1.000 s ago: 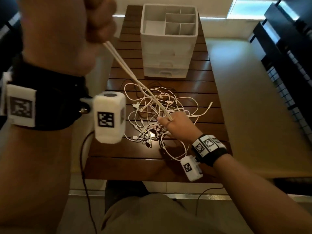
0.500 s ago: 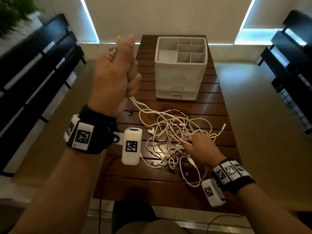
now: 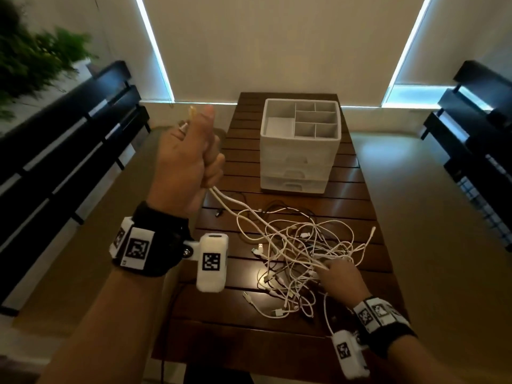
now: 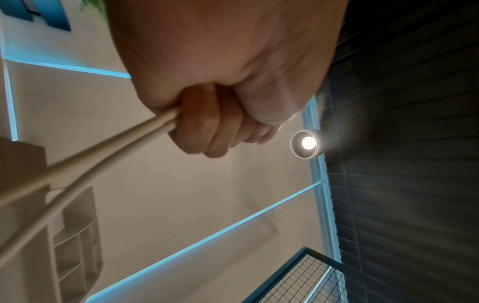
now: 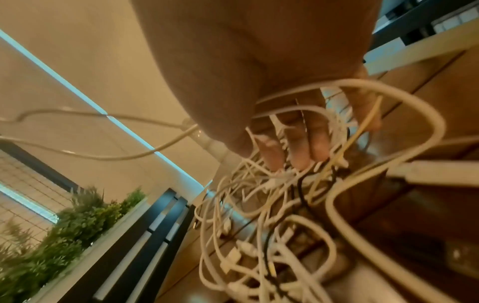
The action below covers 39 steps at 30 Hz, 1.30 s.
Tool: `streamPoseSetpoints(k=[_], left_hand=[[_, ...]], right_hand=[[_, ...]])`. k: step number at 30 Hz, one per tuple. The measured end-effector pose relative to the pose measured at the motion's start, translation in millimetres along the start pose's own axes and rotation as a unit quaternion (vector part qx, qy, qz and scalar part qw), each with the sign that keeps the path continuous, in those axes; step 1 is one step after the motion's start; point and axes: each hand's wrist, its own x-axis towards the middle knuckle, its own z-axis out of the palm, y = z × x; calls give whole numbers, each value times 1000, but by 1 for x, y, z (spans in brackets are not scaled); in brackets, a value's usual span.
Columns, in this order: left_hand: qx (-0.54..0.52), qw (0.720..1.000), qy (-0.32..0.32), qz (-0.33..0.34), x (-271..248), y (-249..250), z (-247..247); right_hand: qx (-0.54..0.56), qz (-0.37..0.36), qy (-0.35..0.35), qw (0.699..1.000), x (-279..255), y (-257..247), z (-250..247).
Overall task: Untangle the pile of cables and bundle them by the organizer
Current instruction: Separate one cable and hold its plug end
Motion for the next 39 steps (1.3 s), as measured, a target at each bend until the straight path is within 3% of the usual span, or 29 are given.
streamPoseSetpoints(k=[3, 7, 10, 12, 14, 18, 21, 23, 27, 33, 37, 39], left_hand=[[4, 1000, 4, -30, -3, -16, 12], [-5, 998, 9, -57, 0, -31, 23], [1, 998, 18, -67, 6, -33, 19], [1, 997, 36, -67, 11, -28, 6], [-7, 996, 60, -62, 17, -22, -11], [-8, 996, 82, -39, 26, -10, -30], [-9, 997, 72, -28, 26, -9, -23], [-9, 998, 66, -23, 26, -5, -20], [-13, 997, 82, -3, 28, 16, -33], [-1, 995, 101, 2, 25, 28, -50], [4, 997, 80, -15, 18, 16, -33], [-8, 998, 61, -32, 13, 3, -18]], right_hand=[[1, -20, -54, 998, 19, -17, 19], [32, -61, -52, 996, 51, -41, 12], [-14, -71, -59, 996, 49, -64, -12], [-80, -81, -3, 993, 34, -74, -29], [-127, -89, 101, 983, 14, -79, -46], [-48, -170, 225, 958, -19, -82, -69], [55, -247, 174, 952, -26, -81, -70], [13, -254, 133, 958, -19, -68, -60], [-49, -152, 103, 982, 2, -14, -35], [-65, -71, 95, 991, 4, 34, -11], [-15, -88, 62, 994, -1, 18, -19], [-80, -114, -7, 990, -9, -7, -34]])
